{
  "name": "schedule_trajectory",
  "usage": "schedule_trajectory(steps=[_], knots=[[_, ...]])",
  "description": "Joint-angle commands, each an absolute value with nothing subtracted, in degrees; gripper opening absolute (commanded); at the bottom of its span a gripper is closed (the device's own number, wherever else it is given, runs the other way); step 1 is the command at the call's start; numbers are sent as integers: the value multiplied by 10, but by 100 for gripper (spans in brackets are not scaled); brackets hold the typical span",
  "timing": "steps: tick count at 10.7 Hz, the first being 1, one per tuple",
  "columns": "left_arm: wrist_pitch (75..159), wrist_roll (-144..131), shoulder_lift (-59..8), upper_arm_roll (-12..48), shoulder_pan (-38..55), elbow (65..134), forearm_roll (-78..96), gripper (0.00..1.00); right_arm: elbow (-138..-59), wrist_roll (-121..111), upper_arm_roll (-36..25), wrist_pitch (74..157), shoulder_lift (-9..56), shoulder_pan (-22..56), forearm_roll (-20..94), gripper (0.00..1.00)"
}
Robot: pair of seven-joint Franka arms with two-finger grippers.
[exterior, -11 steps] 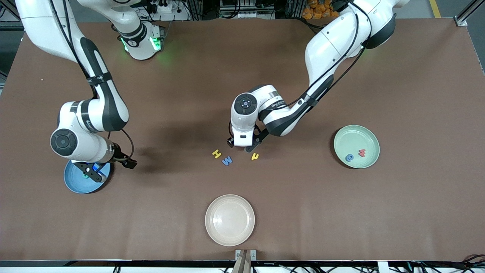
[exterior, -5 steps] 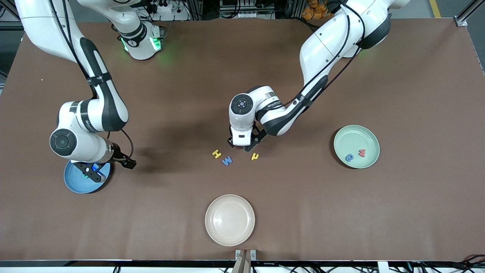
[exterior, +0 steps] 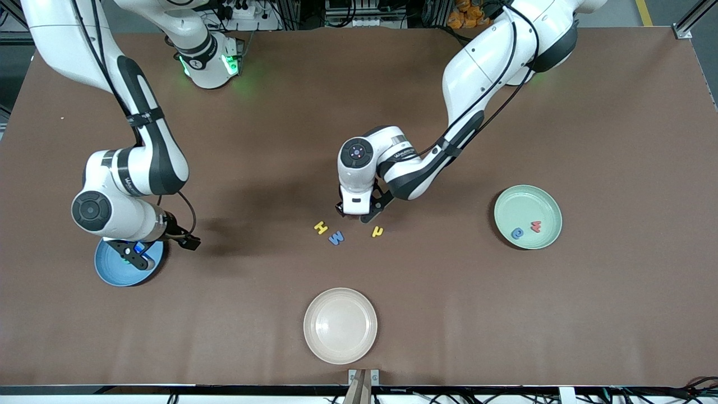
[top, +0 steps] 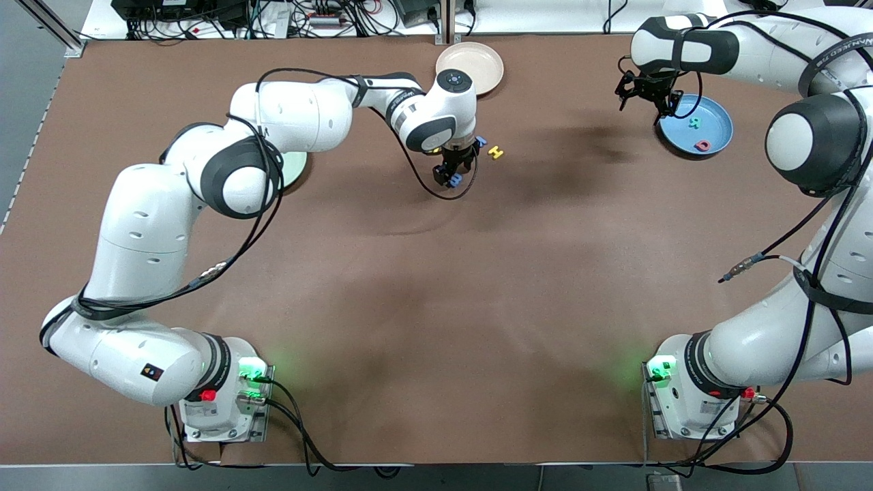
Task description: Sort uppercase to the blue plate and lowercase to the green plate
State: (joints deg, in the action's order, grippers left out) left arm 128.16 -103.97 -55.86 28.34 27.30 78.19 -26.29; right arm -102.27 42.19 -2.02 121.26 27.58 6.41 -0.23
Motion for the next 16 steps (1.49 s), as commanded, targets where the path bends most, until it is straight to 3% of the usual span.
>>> schedule_trajectory(steps=[1, 16], knots=[[1282, -1051, -550, 274, 281, 794, -255, 78, -1020, 420, -18, 1206, 274, 61, 5, 100], [1281, -1040, -546, 273, 274, 810, -259, 46, -1014, 429, -18, 1206, 272, 68, 3, 100]])
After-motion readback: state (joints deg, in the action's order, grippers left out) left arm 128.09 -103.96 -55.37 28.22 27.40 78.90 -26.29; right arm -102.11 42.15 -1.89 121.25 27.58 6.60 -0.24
